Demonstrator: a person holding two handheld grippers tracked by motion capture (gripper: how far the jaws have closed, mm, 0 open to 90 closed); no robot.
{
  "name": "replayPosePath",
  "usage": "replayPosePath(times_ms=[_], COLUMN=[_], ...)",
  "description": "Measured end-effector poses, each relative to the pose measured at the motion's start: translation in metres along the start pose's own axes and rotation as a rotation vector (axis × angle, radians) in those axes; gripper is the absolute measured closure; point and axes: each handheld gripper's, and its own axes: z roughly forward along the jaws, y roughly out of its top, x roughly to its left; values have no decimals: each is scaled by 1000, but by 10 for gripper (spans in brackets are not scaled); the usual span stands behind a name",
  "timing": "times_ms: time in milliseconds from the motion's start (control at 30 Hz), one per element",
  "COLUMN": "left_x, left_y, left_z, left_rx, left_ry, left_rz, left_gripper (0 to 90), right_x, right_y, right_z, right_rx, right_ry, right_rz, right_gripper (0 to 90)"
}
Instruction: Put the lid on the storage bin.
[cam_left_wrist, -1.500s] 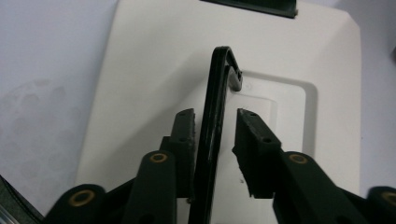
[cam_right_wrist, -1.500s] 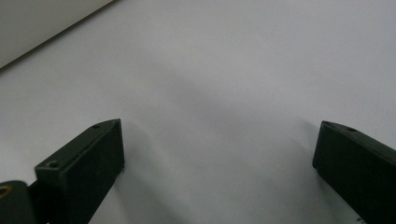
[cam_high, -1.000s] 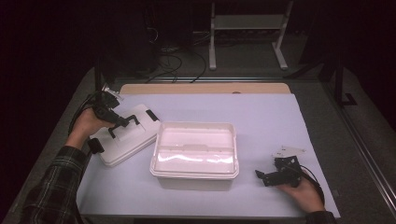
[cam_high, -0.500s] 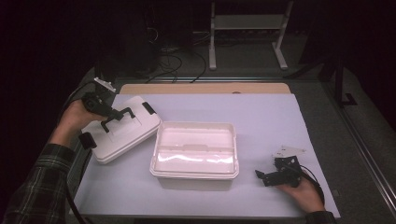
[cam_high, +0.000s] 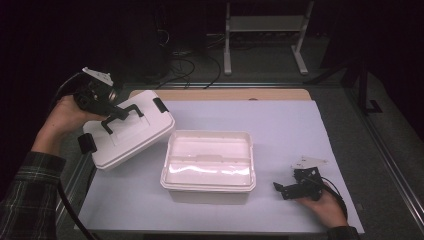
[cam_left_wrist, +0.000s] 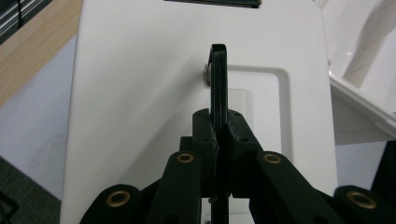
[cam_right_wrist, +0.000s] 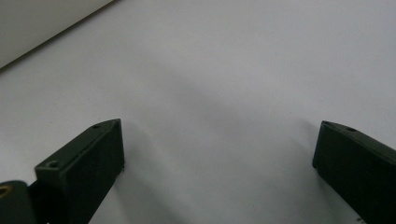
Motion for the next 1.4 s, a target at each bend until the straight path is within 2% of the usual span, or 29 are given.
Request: replayPosePath(times_ms=[167, 433, 633, 933, 1167, 1400], left_x=[-13, -34, -51, -78, -101, -126], left_y=[15, 40, 60, 89, 111, 131], left_z=[-2, 3, 16, 36, 55, 79], left_rx=[-8, -22, -2, 3, 22, 60], left_ry=[-11, -66, -108, -177, -245, -295], left_rz=[44, 120, 178, 261, 334, 403], left_gripper=[841, 841, 841, 841, 842, 842], right_x=[0, 0, 0, 0, 0, 0], right_y=[0, 0, 0, 0, 0, 0], right_z=[0, 0, 0, 0, 0, 0], right_rx=[1, 0, 0, 0, 0, 0], right_ry=[0, 0, 0, 0, 0, 0], right_rz=[1, 0, 0, 0, 0, 0], right_gripper=[15, 16, 15, 16, 15, 15])
